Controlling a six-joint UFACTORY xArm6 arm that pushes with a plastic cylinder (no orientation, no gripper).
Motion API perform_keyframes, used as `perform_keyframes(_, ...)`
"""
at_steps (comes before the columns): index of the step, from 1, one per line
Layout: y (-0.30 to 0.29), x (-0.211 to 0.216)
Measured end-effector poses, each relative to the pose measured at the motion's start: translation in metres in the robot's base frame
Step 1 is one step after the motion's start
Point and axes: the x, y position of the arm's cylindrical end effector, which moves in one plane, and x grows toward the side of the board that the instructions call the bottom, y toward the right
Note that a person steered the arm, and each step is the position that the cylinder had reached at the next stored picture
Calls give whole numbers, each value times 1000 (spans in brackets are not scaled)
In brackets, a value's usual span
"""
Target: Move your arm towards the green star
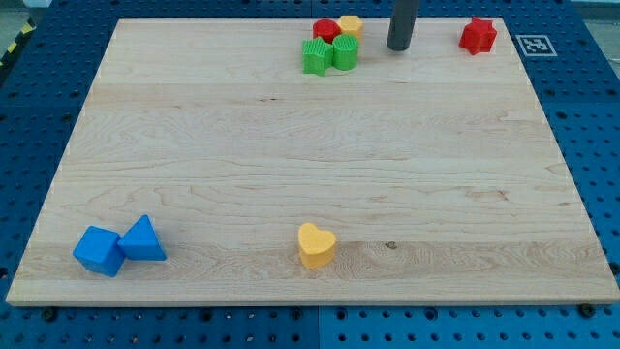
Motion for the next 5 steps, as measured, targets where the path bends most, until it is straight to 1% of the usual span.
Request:
perform_keyframes(1, 0, -27)
perform_keyframes(2, -45, -49)
perform_keyframes(3, -94, -49)
perform_keyframes(4, -101, -26)
perform_keyframes(5, -101, -15)
